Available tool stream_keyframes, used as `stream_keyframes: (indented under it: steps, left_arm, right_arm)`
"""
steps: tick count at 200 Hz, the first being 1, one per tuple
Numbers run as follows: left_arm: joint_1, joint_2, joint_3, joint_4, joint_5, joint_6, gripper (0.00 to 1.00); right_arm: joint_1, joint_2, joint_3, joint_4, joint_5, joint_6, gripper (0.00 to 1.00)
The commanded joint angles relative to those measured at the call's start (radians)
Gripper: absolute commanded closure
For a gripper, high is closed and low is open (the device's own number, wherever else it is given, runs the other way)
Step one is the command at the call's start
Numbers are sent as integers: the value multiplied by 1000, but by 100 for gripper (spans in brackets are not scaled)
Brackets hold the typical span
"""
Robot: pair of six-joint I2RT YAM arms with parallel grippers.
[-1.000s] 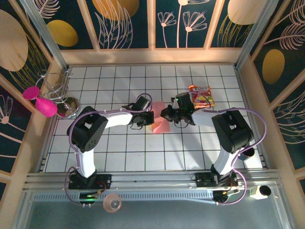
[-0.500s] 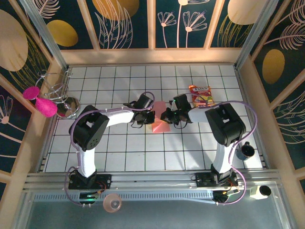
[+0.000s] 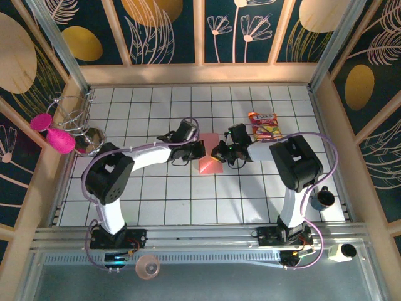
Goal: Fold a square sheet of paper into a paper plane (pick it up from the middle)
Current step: Fold the triangle a second time at the center of the table.
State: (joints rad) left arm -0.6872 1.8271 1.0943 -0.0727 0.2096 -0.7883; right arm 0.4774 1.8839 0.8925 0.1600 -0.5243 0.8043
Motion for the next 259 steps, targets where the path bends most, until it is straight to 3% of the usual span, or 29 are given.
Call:
stream_keyframes:
  steps: [1, 111, 193, 259]
  left_arm:
    - [-32, -50, -39, 73, 29, -106, 99]
    - [-75, 54, -33, 33, 69, -102, 99]
    - [-80, 97, 23, -103, -14, 5, 100]
    - [-78, 103, 24, -133, -12, 40, 100]
  right_arm:
    - [-6, 59, -47, -74, 107, 58, 100]
    - [-6, 60, -61, -73, 111, 94, 100]
    - [-8, 67, -57, -88, 122, 77, 100]
    - [-10, 71, -56, -105, 132, 60, 100]
